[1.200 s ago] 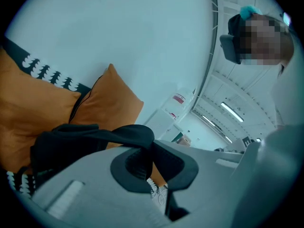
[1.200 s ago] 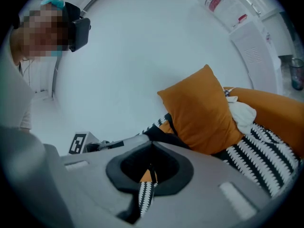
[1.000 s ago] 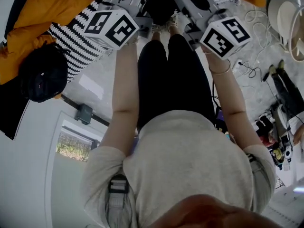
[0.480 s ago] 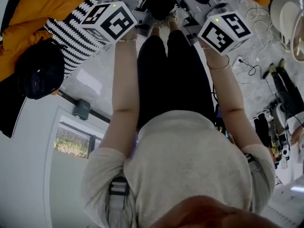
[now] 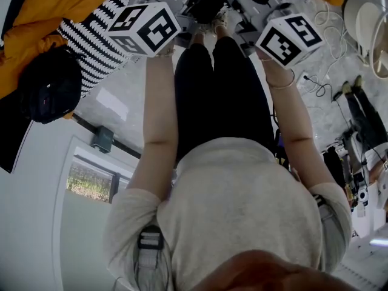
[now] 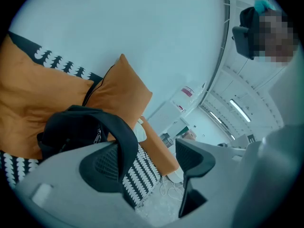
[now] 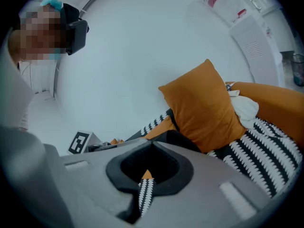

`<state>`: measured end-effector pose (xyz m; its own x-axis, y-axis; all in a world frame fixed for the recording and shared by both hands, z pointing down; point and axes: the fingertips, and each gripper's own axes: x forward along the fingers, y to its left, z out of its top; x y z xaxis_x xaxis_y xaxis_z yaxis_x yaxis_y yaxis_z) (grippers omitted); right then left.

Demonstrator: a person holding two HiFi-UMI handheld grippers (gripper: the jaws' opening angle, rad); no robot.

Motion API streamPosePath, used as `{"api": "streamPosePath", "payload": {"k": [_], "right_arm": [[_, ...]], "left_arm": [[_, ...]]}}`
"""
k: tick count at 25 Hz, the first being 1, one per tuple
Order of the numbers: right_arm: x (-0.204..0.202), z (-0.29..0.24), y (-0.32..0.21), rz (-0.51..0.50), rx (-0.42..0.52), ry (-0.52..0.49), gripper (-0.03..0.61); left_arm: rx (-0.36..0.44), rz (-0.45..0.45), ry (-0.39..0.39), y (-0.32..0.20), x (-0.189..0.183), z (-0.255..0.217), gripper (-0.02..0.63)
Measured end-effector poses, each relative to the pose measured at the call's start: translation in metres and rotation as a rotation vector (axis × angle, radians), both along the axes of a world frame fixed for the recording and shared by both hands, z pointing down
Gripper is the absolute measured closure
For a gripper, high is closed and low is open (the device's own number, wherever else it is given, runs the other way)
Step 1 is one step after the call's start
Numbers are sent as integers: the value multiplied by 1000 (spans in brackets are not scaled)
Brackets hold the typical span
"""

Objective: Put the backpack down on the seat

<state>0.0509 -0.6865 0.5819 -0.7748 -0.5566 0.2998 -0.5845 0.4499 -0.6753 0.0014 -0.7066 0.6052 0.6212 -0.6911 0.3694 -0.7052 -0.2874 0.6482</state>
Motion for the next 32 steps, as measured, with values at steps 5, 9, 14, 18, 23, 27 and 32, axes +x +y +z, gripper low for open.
{"api": "streamPosePath", "payload": {"k": [5,9,14,18,23,27,32], "right_arm": [[-4,-12,4,2,15,5,575],[-8,-18,4,3,28,18,575],[-12,-25,5,8,29,14,575],[-14,-31,6,11,39,17,575],[-19,-51,10,-13,89,-2,575],[-26,-75,12,-34,99,-45,575],[-26,-107,15,-36,123,-71,575]], "left_arm": [[-8,-10,-26,7,-9,-9,250],[-15,-18,-51,10,-23,-11,244],[-2,-93,-107,10,-40,-14,200],[55,-105,-121,13,-43,-25,193],[158,-40,-48,20,-38,-62,201],[241,-15,-28,21,-42,-98,357],[338,42,3,25,-34,-142,581]]}}
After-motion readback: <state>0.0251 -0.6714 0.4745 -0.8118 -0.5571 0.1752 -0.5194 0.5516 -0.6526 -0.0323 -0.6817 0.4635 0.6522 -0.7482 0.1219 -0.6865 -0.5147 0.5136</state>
